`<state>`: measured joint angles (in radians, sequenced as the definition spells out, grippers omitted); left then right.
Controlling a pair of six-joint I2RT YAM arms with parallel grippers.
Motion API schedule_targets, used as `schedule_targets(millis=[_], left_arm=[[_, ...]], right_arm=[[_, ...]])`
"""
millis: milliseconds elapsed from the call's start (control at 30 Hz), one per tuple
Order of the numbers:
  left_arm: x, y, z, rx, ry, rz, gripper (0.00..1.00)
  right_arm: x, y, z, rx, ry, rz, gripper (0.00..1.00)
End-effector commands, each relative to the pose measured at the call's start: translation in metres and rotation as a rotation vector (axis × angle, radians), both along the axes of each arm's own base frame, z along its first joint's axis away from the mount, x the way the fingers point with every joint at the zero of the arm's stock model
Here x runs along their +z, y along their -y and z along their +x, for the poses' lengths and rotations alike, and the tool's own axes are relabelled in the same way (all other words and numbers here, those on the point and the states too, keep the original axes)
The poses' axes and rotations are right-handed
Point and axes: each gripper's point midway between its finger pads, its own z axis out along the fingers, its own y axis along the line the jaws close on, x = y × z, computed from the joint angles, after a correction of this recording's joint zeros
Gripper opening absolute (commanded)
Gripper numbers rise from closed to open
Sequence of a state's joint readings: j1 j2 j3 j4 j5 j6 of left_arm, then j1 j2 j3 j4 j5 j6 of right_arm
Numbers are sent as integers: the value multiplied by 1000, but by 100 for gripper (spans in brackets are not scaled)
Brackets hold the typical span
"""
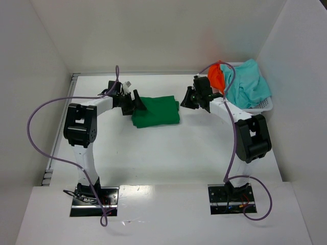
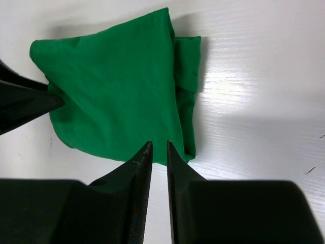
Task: Fold and stack the t-shirts
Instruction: Put the neatly folded tshirt into the corner of the board with the left arm
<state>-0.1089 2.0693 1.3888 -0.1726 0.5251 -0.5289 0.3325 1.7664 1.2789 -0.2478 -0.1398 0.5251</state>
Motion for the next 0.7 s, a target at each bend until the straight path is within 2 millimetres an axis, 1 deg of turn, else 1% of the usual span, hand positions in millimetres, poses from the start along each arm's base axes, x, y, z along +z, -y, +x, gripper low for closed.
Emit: schedule_targets(millis=[0, 33, 67, 100, 133, 167, 200, 233, 267, 300, 333, 367, 400, 433, 467, 500, 533, 567, 600, 633, 667], left_arm=[[-16, 13, 4, 2, -25, 4, 92], [-24, 12, 1, 15, -56, 10, 92], [-25, 16, 0, 9, -55, 19, 91], [-26, 15, 1, 22, -59, 25, 89], [-30, 19, -2, 28, -67, 28, 86], [-31, 22, -3, 27, -64, 43, 83], [-35, 21, -6, 45, -83, 46, 80], [-35, 24, -5, 51, -79, 47, 69], [-39, 23, -5, 56, -86, 56, 61], [-40, 22, -4, 71, -91, 58, 53], [-40, 22, -4, 71, -91, 59, 45], [-42, 20, -5, 88, -106, 68, 30], [-40, 18, -2, 97, -103, 79, 23], [-38, 17, 1, 103, -99, 87, 16], [-34, 16, 4, 103, -91, 99, 9], [-38, 10, 4, 109, -106, 134, 3], [-26, 10, 15, 112, -73, 143, 0], [-20, 4, 21, 122, -60, 159, 0], [-17, -4, 23, 123, -64, 187, 0], [-12, -12, 29, 133, -49, 203, 0], [1, -22, 42, 152, -13, 218, 0]], right_arm=[[2, 1, 5, 16, 17, 8, 23], [2, 1, 5, 17, 17, 8, 23], [2, 3, 6, 15, 15, 15, 23], [2, 3, 6, 15, 15, 15, 23], [6, 3, 3, 28, 16, 15, 23], [13, 3, 3, 28, 31, 19, 23], [12, 4, 0, 28, 30, 19, 23], [12, 4, 0, 28, 29, 19, 23], [15, 4, -2, 28, 34, 20, 23], [15, 4, -2, 28, 34, 20, 23], [20, 9, -1, 19, 44, 23, 23], [20, 9, -1, 19, 44, 23, 23], [20, 7, -1, 26, 43, 29, 23], [20, 12, 1, 16, 43, 29, 23], [26, 11, -1, 22, 53, 38, 23], [31, 15, 1, 14, 65, 41, 23], [28, 15, -1, 13, 56, 38, 24], [35, 15, -2, 14, 72, 43, 24], [42, 16, -5, 8, 82, 53, 27], [47, 16, -6, 8, 93, 56, 29], [48, 21, -7, -1, 95, 56, 30]])
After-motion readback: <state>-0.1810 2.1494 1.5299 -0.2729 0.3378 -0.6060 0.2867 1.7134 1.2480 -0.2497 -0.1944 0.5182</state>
